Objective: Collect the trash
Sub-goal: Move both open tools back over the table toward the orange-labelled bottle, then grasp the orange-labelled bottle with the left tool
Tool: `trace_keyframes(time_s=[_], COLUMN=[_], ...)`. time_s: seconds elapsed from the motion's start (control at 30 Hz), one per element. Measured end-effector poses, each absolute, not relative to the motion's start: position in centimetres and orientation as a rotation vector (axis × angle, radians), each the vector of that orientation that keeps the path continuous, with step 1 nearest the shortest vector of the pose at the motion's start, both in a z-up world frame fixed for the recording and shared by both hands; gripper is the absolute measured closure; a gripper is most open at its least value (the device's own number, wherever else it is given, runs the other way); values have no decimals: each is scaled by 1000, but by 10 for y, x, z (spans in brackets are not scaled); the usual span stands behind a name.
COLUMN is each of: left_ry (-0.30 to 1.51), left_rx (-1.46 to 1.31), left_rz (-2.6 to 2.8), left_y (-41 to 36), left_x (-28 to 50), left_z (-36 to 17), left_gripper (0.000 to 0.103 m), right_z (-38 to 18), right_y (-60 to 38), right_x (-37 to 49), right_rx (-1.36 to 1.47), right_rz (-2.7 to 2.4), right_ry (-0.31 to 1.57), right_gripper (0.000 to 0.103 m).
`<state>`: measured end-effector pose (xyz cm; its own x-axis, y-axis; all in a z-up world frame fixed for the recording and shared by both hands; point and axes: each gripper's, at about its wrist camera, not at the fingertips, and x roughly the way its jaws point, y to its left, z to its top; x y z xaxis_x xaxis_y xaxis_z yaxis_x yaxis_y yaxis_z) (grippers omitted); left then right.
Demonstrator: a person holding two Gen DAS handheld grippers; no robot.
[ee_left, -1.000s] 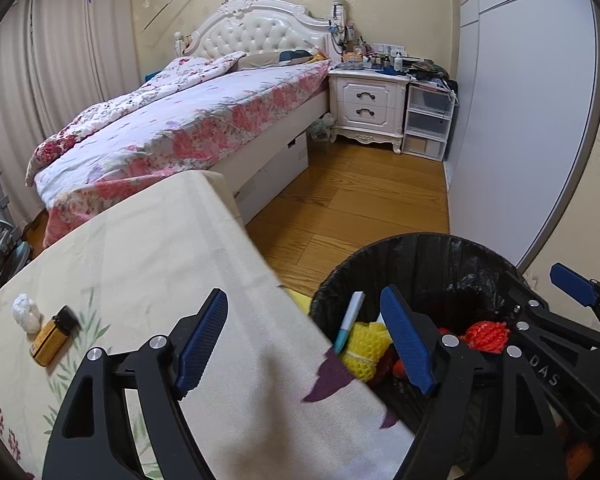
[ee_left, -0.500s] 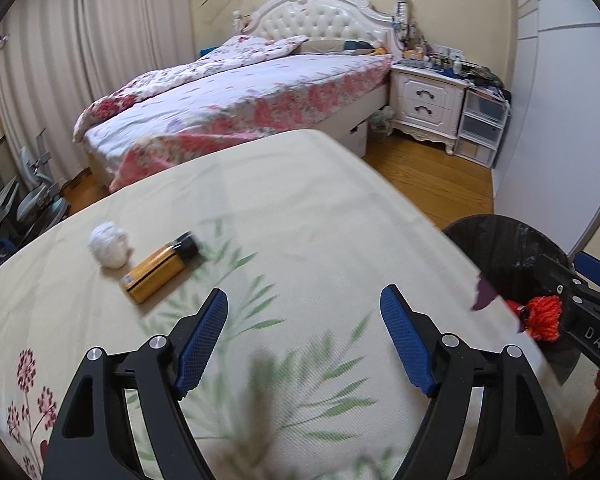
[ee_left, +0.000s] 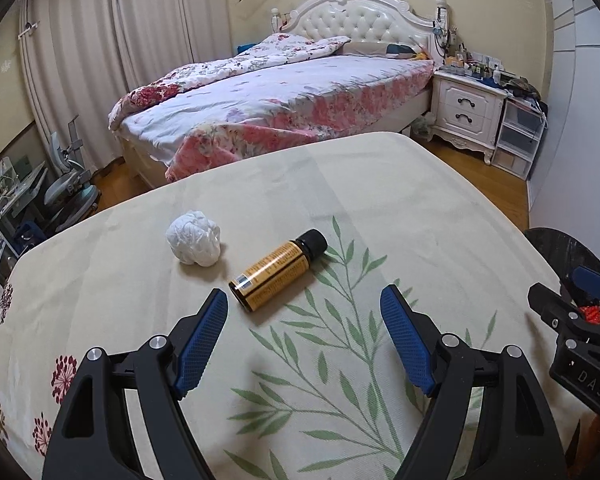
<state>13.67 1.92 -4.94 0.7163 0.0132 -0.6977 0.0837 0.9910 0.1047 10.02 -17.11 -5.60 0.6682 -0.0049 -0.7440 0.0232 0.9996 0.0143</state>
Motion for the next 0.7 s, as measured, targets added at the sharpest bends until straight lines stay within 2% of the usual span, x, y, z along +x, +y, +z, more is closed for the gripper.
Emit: trace_keyframes(time_s=[0.4,0.47,0.6,0.7], left_ry=[807,821,863,875], left_rx=[161,157,132,126], left_rz=[-77,-90,-122,-135], left_y=[26,27,31,31], left_x=[175,180,184,183], left_z=[-58,-60,-65,-66], left_gripper=[27,30,47,56], right_z=[-61,-62,-63,-63], right_y=[-153,-152,-150,-151], right_x=[128,130,133,134], right_rx=[0,-1,-4,-3], right_rz=[14,16,19,20], right_ry=[871,873,876,878], right_gripper=[35,35,35,35])
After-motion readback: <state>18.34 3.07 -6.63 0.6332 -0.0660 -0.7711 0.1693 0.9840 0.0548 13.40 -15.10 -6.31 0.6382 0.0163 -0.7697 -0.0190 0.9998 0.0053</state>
